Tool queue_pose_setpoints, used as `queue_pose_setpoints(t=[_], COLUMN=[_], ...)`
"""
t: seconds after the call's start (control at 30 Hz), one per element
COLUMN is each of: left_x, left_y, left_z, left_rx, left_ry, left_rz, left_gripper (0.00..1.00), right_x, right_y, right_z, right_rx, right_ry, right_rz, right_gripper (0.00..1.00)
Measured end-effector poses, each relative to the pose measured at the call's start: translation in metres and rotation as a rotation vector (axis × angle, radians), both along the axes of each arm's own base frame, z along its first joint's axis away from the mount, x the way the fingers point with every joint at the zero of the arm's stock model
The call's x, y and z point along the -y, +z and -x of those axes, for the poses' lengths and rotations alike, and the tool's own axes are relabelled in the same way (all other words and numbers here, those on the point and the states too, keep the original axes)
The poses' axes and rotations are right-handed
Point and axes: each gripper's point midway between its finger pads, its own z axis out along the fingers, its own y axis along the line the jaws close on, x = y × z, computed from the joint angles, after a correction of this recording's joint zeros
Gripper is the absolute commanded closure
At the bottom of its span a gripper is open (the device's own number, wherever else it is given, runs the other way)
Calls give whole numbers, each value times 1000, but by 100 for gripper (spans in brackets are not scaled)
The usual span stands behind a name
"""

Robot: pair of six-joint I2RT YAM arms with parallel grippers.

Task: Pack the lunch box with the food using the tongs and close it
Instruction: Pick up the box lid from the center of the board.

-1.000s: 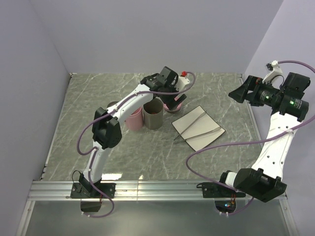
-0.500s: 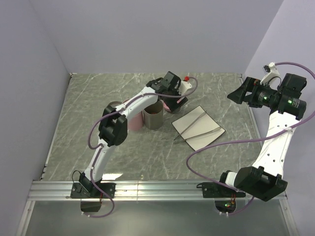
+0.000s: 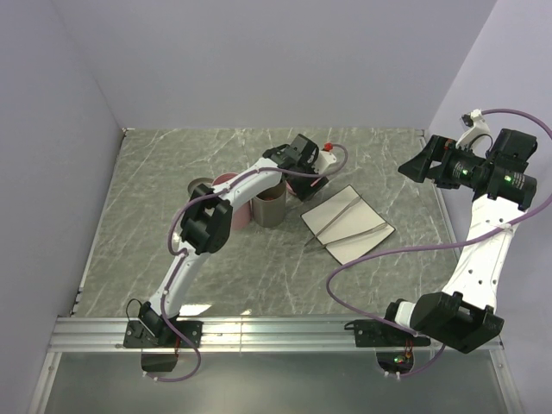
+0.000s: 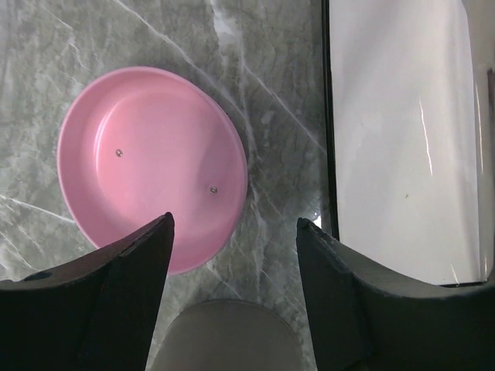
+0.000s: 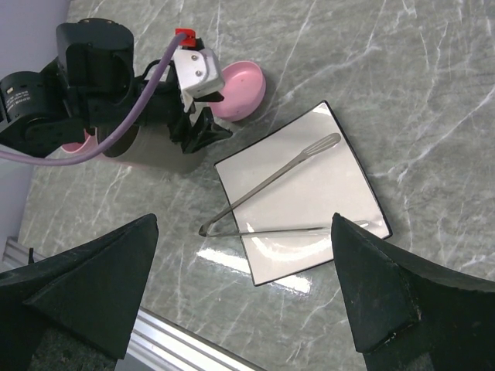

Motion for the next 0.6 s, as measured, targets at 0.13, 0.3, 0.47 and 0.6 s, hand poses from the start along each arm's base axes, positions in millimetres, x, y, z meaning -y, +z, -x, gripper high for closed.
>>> queue_pose_setpoints(t=[0.13, 0.3, 0.47, 0.6], left_x=[2, 2, 3, 4], left_y=[-1, -21, -33, -31], left_z=[-3, -3, -3, -6], left_rx=[9, -12, -25, -15], left_ry=[1, 2, 2, 4], left_rz=[7, -11, -23, -13], left_gripper=[37, 41, 50, 58], right_x=[0, 0, 0, 0], right_y=[0, 0, -1, -1], right_z=[0, 0, 0, -1], right_rx=[-1, -1, -2, -3], right_ry=[0, 0, -1, 0], right_rz=[-1, -1, 0, -1], right_gripper=[0, 0, 0, 0])
